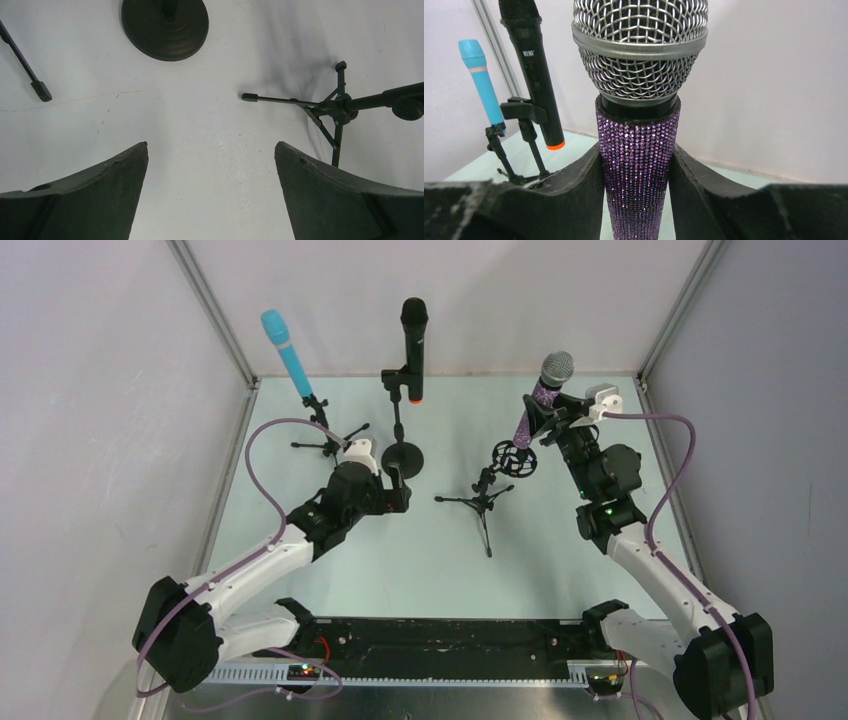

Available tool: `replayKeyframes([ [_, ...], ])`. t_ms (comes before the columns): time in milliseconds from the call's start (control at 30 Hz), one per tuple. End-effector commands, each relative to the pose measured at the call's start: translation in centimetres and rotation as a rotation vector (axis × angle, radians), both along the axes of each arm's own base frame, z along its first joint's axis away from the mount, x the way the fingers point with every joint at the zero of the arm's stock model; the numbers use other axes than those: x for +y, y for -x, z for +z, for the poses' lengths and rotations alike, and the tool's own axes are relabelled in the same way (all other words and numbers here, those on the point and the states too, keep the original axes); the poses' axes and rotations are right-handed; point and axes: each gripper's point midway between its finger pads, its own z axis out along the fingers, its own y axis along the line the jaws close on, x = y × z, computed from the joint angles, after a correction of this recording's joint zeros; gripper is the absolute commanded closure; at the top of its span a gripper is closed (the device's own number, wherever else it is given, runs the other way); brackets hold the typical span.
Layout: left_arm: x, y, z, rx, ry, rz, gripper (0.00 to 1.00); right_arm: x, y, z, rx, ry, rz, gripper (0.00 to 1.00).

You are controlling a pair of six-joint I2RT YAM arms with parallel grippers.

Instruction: Attach the microphones to the stand

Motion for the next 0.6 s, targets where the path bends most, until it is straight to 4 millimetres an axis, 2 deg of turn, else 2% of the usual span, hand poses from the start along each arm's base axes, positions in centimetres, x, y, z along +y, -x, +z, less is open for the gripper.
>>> replayKeyframes([
  [0, -0.7, -0.7, 1.6, -0.023, 0.038, -0.01, 0.0, -0.7, 0.2, 1.9, -0.082, -0.042, -0.02, 1.0],
  [567, -1.2, -0.3, 1.1, 0.001, 0.051, -0.028, 0.0, 0.4, -1.0, -1.9, -0.01, -0.02, 0.02, 1.0],
])
